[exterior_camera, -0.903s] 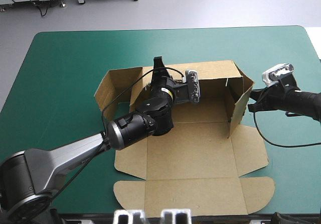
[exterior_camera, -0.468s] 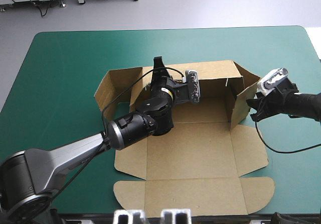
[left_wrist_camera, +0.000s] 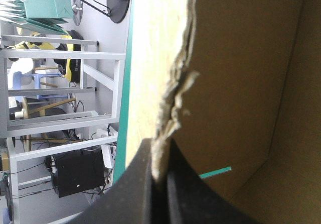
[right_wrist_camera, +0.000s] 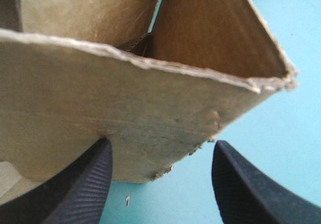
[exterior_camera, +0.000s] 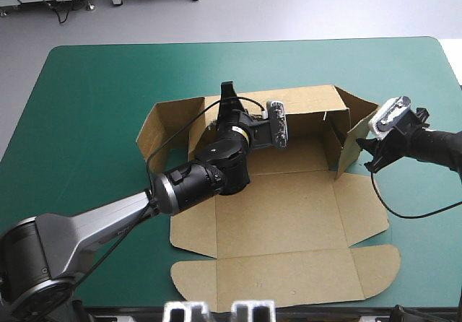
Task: Fold the box
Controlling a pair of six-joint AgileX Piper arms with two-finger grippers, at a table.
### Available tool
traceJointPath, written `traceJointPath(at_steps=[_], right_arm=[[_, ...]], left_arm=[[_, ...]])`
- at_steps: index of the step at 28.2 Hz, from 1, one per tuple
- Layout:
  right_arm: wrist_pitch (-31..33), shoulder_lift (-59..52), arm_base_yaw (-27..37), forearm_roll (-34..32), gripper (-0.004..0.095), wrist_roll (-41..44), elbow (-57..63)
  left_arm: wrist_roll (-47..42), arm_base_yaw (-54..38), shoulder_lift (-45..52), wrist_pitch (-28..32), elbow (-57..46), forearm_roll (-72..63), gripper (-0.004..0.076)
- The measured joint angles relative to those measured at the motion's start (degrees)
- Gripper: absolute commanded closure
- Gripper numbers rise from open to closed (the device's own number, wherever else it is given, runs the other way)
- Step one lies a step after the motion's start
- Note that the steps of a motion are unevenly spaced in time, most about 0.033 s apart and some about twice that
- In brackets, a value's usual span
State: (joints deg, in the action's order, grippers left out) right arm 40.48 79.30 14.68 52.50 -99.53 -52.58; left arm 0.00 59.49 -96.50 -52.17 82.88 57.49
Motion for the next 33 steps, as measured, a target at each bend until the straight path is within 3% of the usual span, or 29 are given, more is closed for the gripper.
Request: traceJointPath(at_steps=[5,13,26,33], right_arm=[[2.8,0.1,0.0,6.5,0.0344,-4.3,0.0],[16.2,0.1,0.0,18.0,0.0344,-7.0,0.0],[18.1,0.5,0.0,15.7,0.0344,-3.6,0.0],[18.3,6.5,-1.3,17.7,0.0345,-1.3,0.0]], left_arm=[[0.0,0.0,0.0,0.0,0.0,0.0,0.0732],[0.0,0.0,0.0,0.1,0.0,0.0,0.0732],[0.0,0.0,0.0,2.5,0.0,-0.1,0.0732],[-1.1,0.0,0.0,3.5,0.0,-0.5,0.0732]])
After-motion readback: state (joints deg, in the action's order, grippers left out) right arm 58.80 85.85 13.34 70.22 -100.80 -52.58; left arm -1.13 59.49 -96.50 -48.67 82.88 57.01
